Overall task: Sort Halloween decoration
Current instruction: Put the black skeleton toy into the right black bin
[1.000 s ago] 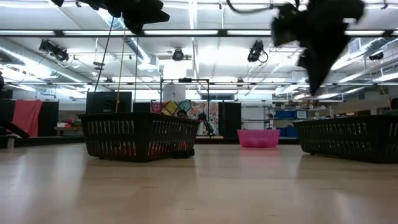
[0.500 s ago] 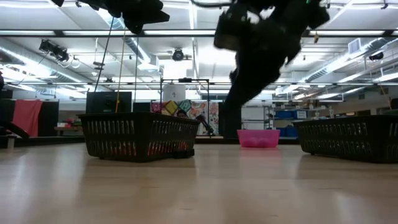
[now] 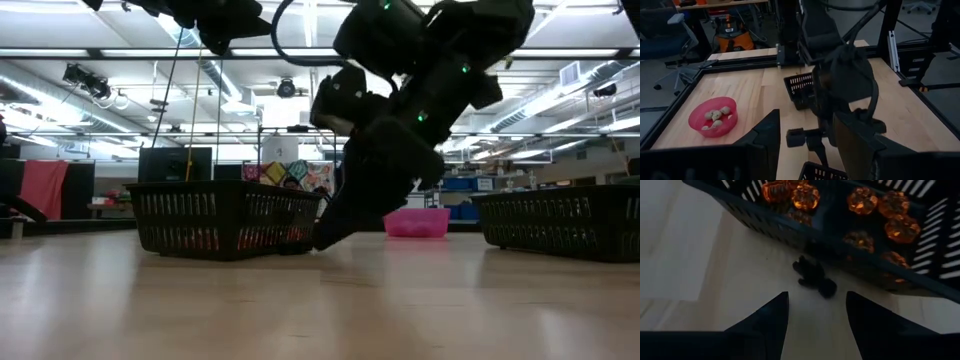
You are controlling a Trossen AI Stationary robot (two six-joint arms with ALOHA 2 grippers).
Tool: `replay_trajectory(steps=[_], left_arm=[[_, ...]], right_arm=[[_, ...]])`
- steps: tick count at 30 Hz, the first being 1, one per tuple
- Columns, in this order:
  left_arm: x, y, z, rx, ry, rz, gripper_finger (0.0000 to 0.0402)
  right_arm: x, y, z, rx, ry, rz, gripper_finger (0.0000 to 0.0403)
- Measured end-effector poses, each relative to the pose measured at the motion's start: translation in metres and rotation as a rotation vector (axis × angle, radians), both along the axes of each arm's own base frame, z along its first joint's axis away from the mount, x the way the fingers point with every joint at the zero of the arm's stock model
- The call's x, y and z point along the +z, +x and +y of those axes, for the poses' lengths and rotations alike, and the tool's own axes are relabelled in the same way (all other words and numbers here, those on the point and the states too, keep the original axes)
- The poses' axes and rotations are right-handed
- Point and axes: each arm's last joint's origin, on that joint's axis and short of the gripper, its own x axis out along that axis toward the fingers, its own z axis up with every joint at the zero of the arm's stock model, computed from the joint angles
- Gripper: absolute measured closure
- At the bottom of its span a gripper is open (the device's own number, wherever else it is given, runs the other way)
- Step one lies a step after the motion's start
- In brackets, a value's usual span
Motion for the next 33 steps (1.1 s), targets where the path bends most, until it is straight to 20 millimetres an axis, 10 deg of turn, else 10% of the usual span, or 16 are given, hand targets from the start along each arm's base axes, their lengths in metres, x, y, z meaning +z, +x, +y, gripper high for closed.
replay_trajectory(steps=[11, 24, 33], left_arm=[[0.0, 0.0, 0.0, 0.0, 0.0, 0.005, 0.0246], [-0.001, 0.0, 0.0, 0.0, 0.0, 0.008, 0.0246], [-0.001, 0.0, 0.0, -0.001, 0.0, 0.008, 0.0246]], right_arm=[[-0.013, 0.009, 0.002, 0.011, -0.009, -0.068, 0.0208], [-0.017, 0.008, 0.002, -0.018, 0.015, -0.037, 0.0345], [-0.003, -0.003, -0.001, -0.021, -0.008, 0.045, 0.036]])
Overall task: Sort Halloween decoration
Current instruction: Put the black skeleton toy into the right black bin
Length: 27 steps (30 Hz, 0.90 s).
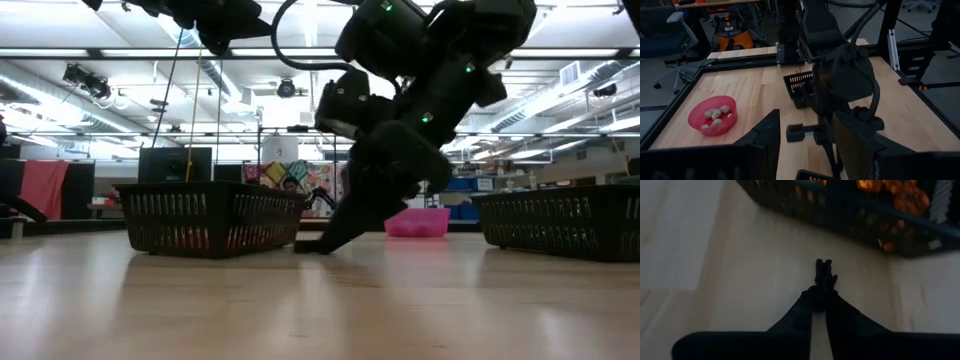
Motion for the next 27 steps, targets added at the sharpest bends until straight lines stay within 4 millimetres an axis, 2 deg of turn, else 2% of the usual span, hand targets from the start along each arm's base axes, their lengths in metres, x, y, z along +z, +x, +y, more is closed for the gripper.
replay_trajectory(steps=[5, 11, 19, 24, 27], left_arm=[[0.0, 0.0, 0.0, 0.0, 0.0, 0.0, 0.0246], [0.0, 0.0, 0.0, 0.0, 0.0, 0.0, 0.0246], [0.0, 0.0, 0.0, -0.002, 0.008, -0.001, 0.0246], [0.0, 0.0, 0.0, -0.008, 0.027, -0.001, 0.0246], [0.001, 0.0, 0.0, -0.008, 0.035, -0.011, 0.0246]], right_arm=[[0.018, -0.014, -0.004, -0.035, -0.043, 0.08, 0.036], [0.055, -0.042, -0.01, -0.095, -0.062, 0.178, 0.0359], [0.108, -0.098, -0.01, -0.194, -0.015, 0.316, 0.0359], [0.13, -0.13, -0.005, -0.272, 0.005, 0.367, 0.0359], [0.134, -0.142, -0.001, -0.316, 0.037, 0.369, 0.0358]])
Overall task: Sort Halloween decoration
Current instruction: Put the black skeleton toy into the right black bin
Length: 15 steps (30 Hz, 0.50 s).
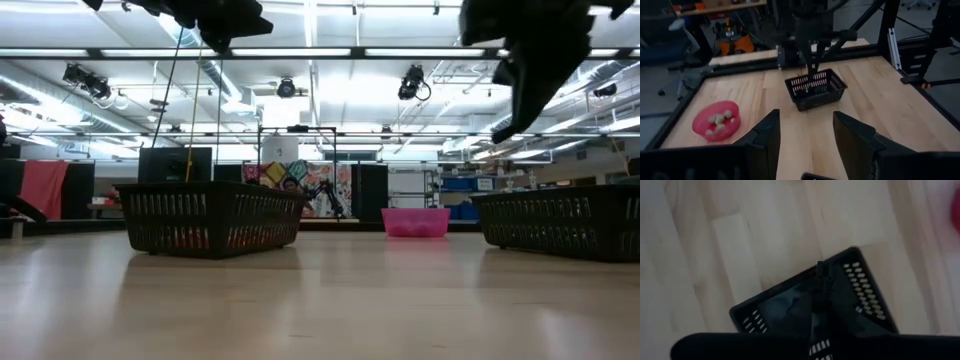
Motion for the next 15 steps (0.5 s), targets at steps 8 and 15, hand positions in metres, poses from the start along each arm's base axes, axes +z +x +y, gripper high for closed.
replay_trajectory(steps=[8, 15], left_arm=[[0.005, 0.005, 0.0, -0.01, 0.039, -0.077, 0.0246], [-0.001, 0.01, -0.001, -0.01, 0.037, -0.054, 0.0246]], right_arm=[[-0.033, -0.024, 0.008, -0.06, 0.004, 0.07, 0.034], [-0.06, -0.032, 0.008, -0.105, 0.011, 0.082, 0.0327]])
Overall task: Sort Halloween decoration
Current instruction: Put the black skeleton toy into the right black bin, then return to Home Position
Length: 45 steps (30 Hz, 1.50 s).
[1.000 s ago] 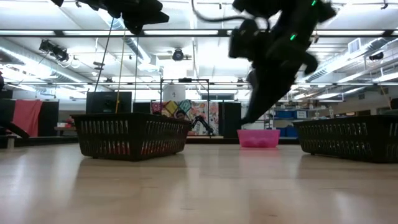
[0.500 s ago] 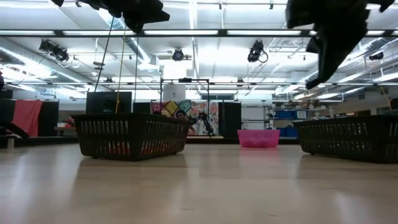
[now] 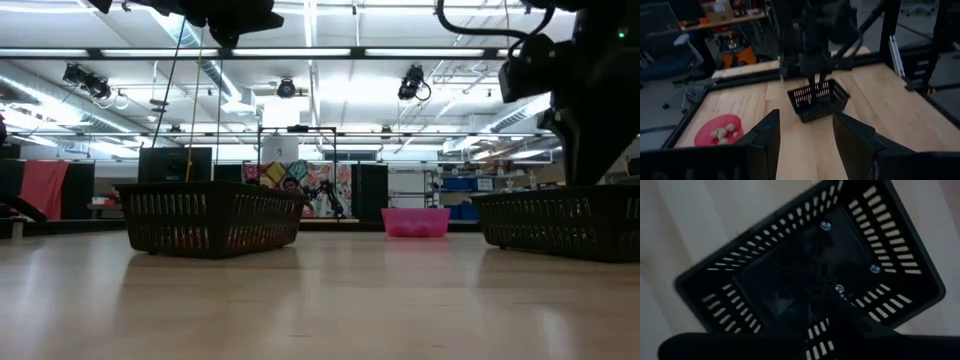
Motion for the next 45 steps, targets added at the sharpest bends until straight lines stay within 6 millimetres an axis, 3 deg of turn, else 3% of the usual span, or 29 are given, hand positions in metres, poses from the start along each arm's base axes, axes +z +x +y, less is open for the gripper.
replay_trajectory(steps=[11, 26, 31, 38, 45], left_arm=[[0.003, 0.0, 0.0, 0.012, -0.061, -0.028, 0.0246], [0.001, -0.002, -0.001, 0.031, -0.163, 0.01, 0.0246], [0.0, -0.012, -0.007, 0.004, -0.155, 0.066, 0.0246], [0.011, -0.034, -0.005, -0.005, -0.146, 0.043, 0.0246], [-0.009, -0.053, -0.002, -0.003, -0.158, 0.002, 0.0246]], right_arm=[[-0.015, -0.008, -0.008, -0.034, -0.134, -0.001, 0.0288], [-0.016, -0.007, -0.012, -0.042, -0.101, 0.011, 0.02], [-0.007, -0.007, -0.017, -0.035, -0.148, -0.059, 0.0206], [0.022, -0.014, -0.03, -0.048, -0.183, -0.256, 0.0233], [0.045, -0.023, -0.037, -0.05, -0.169, -0.594, 0.0267]])
